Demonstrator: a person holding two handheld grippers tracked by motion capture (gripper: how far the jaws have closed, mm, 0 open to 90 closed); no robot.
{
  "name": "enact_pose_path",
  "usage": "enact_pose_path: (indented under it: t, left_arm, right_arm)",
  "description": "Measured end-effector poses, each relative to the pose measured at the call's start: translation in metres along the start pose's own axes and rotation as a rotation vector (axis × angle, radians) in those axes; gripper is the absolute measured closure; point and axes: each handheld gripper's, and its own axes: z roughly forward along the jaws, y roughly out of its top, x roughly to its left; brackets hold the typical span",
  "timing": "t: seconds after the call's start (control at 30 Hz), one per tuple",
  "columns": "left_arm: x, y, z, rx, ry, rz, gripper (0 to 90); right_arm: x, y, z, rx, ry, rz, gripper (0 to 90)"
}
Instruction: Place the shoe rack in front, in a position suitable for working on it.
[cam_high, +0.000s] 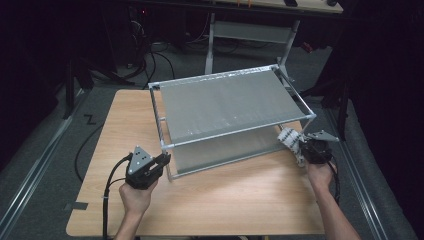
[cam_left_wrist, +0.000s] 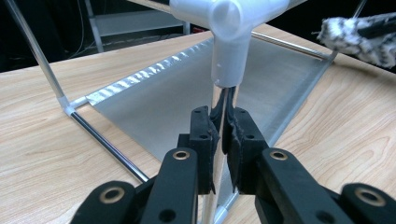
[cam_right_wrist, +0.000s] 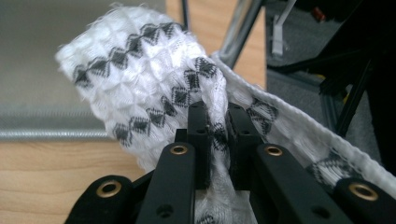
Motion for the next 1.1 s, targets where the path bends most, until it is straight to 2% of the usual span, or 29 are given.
enact_pose_path:
  t: [0.17,0.33,0.53,0.63,0.83,1.1]
  left_arm:
    - [0.000,0.000,0.000,0.001,-0.001,0.000,81.3]
    - [0.001,0.000,0.000,-0.001,-0.006,-0.001,81.2]
    - [0.001,0.000,-0.001,0.002,-0.010,0.003,81.2]
    - [0.002,0.000,-0.001,0.002,-0.014,0.003,81.1]
    - [0.002,-0.001,-0.003,0.002,-0.015,0.003,81.1]
    - [0.002,-0.001,-0.003,0.001,-0.016,0.002,81.1]
  right_arm:
    - [-0.006,0.011,-0.013,-0.036,-0.004,-0.013,82.5]
    - [-0.011,0.027,-0.034,-0.102,-0.006,-0.011,82.5]
    - [-0.014,0.041,-0.049,-0.141,-0.015,-0.016,82.5]
    - [-0.013,0.046,-0.052,-0.142,-0.022,-0.027,82.5]
    - [-0.012,0.039,-0.046,-0.123,-0.005,-0.007,82.5]
    - [-0.003,0.006,-0.008,-0.034,0.028,0.043,82.5]
